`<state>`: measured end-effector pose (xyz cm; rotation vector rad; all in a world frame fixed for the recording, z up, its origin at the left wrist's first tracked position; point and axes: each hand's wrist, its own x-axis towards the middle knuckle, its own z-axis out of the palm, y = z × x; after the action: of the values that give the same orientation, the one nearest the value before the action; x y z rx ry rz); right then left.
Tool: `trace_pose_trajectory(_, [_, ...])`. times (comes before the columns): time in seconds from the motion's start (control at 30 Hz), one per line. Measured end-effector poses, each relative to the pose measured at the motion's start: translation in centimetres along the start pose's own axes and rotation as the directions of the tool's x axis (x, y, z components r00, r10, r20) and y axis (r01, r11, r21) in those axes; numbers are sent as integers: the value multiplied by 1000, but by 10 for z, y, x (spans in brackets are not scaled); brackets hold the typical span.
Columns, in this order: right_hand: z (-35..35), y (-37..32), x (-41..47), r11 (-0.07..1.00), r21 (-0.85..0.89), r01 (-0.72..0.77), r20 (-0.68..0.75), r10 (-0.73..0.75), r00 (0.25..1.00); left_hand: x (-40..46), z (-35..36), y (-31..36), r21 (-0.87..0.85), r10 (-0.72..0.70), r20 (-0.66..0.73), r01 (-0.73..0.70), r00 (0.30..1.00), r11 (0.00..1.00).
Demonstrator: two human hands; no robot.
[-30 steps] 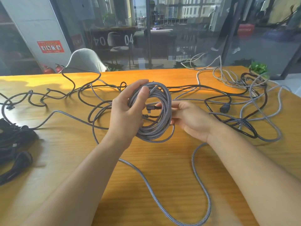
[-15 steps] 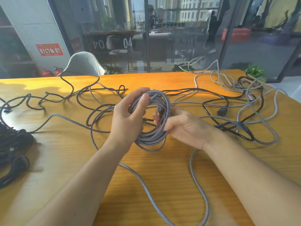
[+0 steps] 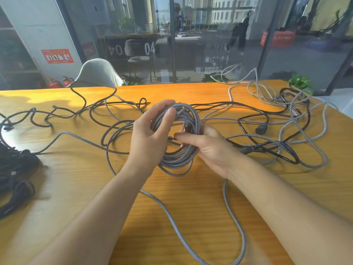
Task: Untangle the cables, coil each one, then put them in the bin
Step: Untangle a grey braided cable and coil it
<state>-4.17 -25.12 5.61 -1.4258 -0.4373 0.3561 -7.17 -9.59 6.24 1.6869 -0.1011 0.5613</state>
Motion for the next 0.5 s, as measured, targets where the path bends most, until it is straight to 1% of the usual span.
trace_pose_trajectory(0.1, [2,1,0,983,-186,-4,-122,-19,992,1,1,-2,23,1,-4,0,1000,1000])
trace_pose_trajectory(0.17, [2,4,0,932,-362,16,-172,-84,981,1,2,-4,44,8,-8,-8,1000,999])
trace_pose_trajectory(0.23, [1,10,2,837,-544,62,-230,-221,948,1,2,-4,57,12,-8,-12,1000,998])
trace_pose_trajectory(0.3, [-1,10,1,729,-676,108,-272,-383,883,0,2,-2,56,6,-10,-6,1000,998])
trace_pose_trajectory(0.37, [-2,12,0,652,-743,150,-269,-497,825,-1,4,2,54,2,-18,-1,1000,999])
trace_pose_trajectory(0.47, [-2,13,1,663,-731,159,-306,-527,793,-3,7,6,56,7,-29,-5,1000,998])
trace_pose_trajectory(0.5, [-2,12,1,677,-716,170,-333,-546,769,-2,7,5,61,9,-33,-7,999,998])
